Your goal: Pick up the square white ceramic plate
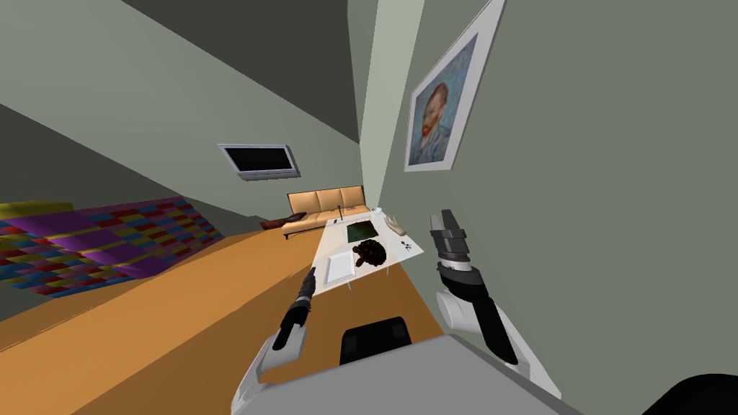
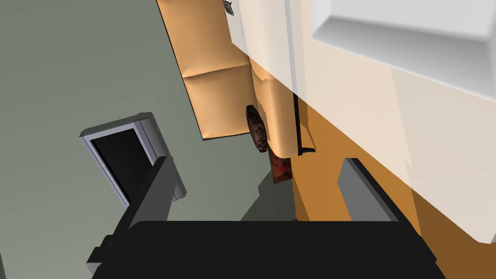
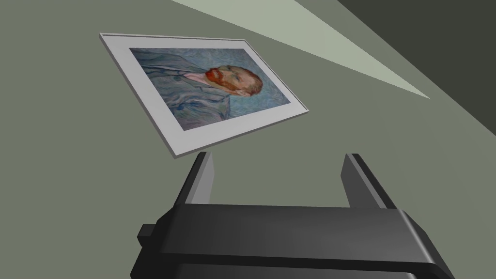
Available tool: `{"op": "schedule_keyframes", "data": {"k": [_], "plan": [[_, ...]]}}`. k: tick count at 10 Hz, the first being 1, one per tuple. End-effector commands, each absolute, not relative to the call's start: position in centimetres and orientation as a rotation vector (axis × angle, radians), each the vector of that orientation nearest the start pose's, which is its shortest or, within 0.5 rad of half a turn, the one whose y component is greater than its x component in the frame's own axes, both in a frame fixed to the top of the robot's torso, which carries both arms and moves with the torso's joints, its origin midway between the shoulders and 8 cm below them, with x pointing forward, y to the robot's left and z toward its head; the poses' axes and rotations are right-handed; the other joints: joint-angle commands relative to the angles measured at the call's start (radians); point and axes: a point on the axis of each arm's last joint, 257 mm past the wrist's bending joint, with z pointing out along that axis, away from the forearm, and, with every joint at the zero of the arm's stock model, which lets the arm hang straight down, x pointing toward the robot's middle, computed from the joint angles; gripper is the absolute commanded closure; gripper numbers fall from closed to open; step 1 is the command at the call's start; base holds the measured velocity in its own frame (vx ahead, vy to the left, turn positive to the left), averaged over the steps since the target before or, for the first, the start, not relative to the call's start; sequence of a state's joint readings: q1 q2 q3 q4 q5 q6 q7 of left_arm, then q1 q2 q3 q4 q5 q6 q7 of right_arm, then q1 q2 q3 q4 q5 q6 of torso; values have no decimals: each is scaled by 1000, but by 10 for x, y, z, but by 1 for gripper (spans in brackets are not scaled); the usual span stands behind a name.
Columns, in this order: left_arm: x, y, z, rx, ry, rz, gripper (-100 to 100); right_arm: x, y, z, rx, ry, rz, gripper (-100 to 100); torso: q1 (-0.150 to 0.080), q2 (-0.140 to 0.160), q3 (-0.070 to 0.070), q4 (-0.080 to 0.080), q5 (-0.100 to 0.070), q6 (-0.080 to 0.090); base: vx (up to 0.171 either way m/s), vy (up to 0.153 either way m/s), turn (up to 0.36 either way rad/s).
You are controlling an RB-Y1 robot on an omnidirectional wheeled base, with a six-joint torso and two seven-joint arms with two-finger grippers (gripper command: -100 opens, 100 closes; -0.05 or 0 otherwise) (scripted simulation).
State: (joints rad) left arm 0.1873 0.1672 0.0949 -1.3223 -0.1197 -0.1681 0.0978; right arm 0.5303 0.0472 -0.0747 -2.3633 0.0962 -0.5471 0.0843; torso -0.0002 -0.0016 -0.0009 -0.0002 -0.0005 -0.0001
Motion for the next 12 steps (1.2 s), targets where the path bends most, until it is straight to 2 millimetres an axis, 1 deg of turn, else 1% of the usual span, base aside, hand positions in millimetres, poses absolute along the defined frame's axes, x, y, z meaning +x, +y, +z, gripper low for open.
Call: {"op": "schedule_keyframes", "data": {"k": [1, 4, 5, 6, 9, 11, 12], "plan": [[437, 360, -403, -1353, 1399, -823, -100, 313, -292, 59, 508, 582, 1093, 0, 0, 0, 0, 0, 0, 0, 25, -9, -18], [416, 355, -449, -1471, 1443, -779, -100, 313, -292, 59, 508, 582, 1093, 0, 0, -2, -1, 0, 0, 0, 44, -12, -28], [402, 345, -474, -1547, 1464, -764, -100, 313, -292, 59, 508, 582, 1092, 0, 0, -2, -1, 0, 0, 0, 66, -5, -42], [396, 338, -485, -1583, 1471, -761, -100, 313, -292, 59, 508, 582, 1092, 0, 0, -3, -2, -1, 0, 0, 63, -8, -37], [383, 307, -510, -1685, 1478, -775, -100, 313, -292, 59, 508, 582, 1092, 0, 0, -2, -1, 0, 0, 0, 47, -6, -15], [379, 284, -519, -1737, 1473, -798, -100, 313, -292, 59, 508, 582, 1093, 0, -1, -1, 0, 0, 0, 0, 26, -8, -11], [379, 278, -521, -1749, 1471, -806, -100, 313, -292, 59, 508, 582, 1093, 0, 0, 0, 0, 0, 0, 0, 18, -1, -2]]}}
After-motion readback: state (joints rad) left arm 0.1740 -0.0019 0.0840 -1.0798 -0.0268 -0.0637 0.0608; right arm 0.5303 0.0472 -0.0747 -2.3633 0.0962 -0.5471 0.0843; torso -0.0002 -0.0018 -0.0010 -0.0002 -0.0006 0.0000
